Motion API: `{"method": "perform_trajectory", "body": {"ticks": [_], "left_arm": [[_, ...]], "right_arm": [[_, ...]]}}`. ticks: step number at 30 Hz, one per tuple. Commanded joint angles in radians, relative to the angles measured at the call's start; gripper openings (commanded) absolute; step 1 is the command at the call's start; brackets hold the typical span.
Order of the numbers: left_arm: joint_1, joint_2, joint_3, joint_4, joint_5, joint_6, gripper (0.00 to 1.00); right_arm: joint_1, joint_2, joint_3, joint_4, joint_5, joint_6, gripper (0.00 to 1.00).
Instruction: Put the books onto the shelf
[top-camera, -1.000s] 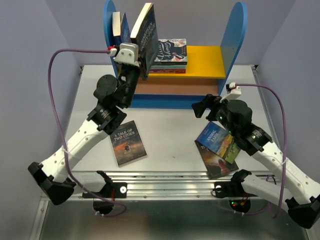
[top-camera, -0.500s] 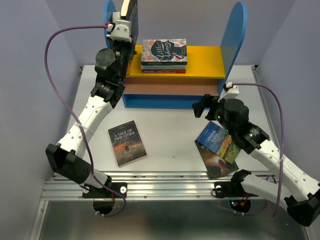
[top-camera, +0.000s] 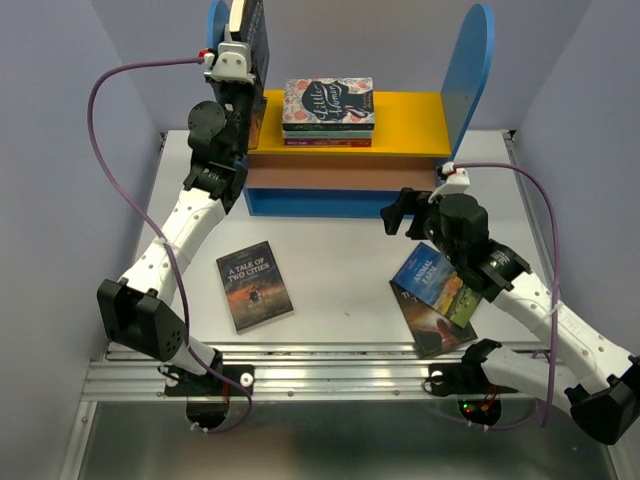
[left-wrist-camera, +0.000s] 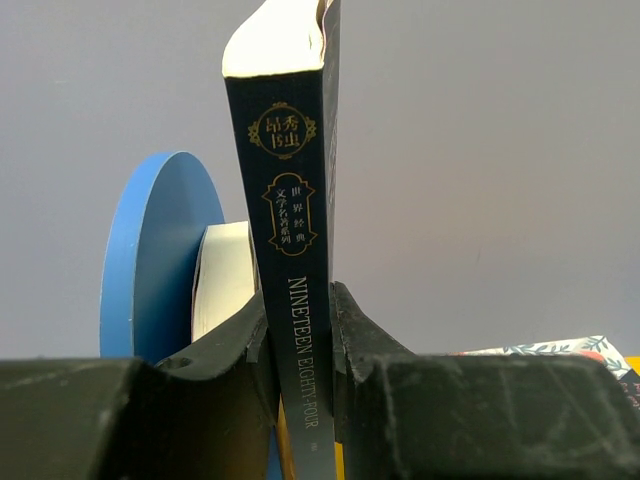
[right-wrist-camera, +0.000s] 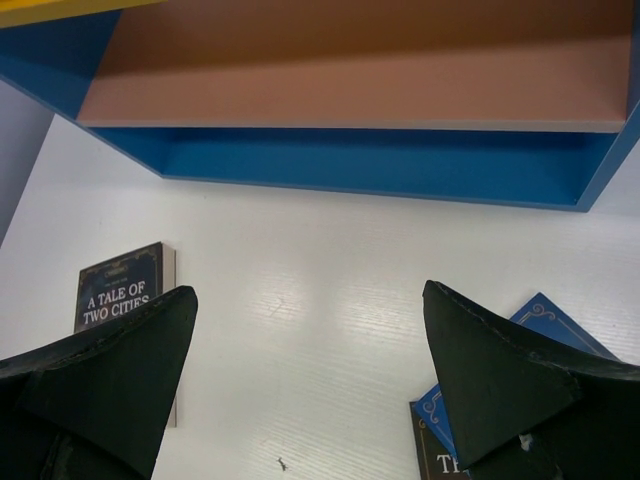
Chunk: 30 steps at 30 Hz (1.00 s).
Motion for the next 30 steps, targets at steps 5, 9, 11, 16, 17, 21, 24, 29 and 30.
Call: {"method": "perform_trajectory", "body": {"ticks": [5,9,11,16,17,21,24,29,30], "left_arm": [[-0.005,-0.059,-0.102,0.120,-0.056,-0.043,0.00],[-0.023,-0.076,-0.130,0.120,-0.092,-0.015,0.00],[-0.038,-0.073,-0.130,0.122,-0.115,0.021,0.00],[-0.052,-0.059,-0.095,0.116,-0.172,0.054,0.00],[-0.052,-0.062,-0.100,0.116,-0.174,0.051,0.00],[-0.054,-0.065,-0.118,0.122,-0.169,0.049,0.00],[-0.054,-0.048,-0.124,0.122,-0.183,0.043,0.00],[-0.054,-0.017,-0.150,0.162,-0.204,0.032,0.00],[-0.052,-0.011,-0.152,0.165,-0.215,0.029,0.00]], "right_arm": [[0.004,-0.006,0.047,0.030,-0.004,-0.011,1.00],[0.004,-0.007,0.040,0.030,-0.010,-0.005,1.00],[0.004,-0.009,0.040,0.032,-0.017,-0.002,1.00],[0.004,-0.015,0.034,0.032,-0.018,0.004,1.00],[0.004,-0.017,0.033,0.032,-0.016,0.004,1.00],[0.004,-0.023,0.030,0.029,-0.016,-0.002,1.00],[0.004,-0.026,0.030,0.030,-0.019,-0.004,1.00],[0.004,-0.026,0.027,0.030,-0.014,-0.010,1.00],[0.004,-0.026,0.028,0.030,-0.014,-0.011,1.00]]}}
